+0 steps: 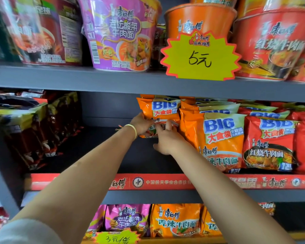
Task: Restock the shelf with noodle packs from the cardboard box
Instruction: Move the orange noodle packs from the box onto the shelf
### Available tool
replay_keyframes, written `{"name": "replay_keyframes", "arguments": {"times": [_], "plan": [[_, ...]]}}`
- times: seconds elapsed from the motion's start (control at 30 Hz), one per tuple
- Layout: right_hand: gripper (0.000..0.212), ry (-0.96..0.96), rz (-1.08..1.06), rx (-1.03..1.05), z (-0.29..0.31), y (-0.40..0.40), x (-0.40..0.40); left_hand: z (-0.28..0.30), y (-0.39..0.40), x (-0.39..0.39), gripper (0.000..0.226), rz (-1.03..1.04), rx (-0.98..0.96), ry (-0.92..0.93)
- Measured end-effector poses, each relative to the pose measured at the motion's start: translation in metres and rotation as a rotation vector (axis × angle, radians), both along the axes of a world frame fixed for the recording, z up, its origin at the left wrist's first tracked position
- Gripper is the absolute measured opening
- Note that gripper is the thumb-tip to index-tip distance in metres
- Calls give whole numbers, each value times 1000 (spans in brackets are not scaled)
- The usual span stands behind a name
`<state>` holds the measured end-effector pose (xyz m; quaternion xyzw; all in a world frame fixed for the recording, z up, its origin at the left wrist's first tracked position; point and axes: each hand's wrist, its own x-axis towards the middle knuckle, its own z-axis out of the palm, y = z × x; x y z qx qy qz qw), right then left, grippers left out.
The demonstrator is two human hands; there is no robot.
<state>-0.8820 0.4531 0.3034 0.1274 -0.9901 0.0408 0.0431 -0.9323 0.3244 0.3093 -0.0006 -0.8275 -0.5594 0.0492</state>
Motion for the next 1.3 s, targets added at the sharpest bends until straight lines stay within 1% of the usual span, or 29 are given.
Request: {"name": "replay_keyframes", "arguments": {"times": [0.07,0.17,0.2,0.3,0.43,0.57,0.73,0.8,0.93,1.0,1.17,1.3], "plan": [[86,5,-4,-6,1,2,-2,2,4,-1,41,12,-6,-1],[81,19,14,-23,2,4,-2,4,5,-1,31,8,6,-28],[79,23,22,-30,3,6,-3,4,5,0,30,6,5,-36],[74,40,35,-49,4,11,-3,3,5,1,38,8,-18,-38],[70,38,19,-83,3,15,-5,2,6,3,40,16,-49,-42],[73,21,10,-74,2,19,-7,4,8,5,38,23,-96,-41],[74,16,17,-73,3,21,-7,9,10,10,44,5,-143,-71],[68,41,30,-91,4,20,-5,10,11,12,43,1,-138,-71],[59,161,84,-150,9,16,-1,11,9,18,45,39,-106,-46],[57,200,110,-176,10,13,1,12,7,22,41,55,-109,-54],[61,256,151,-233,15,8,8,19,3,33,31,79,-39,-28],[72,348,113,-246,18,6,15,22,5,36,22,212,58,21]]}}
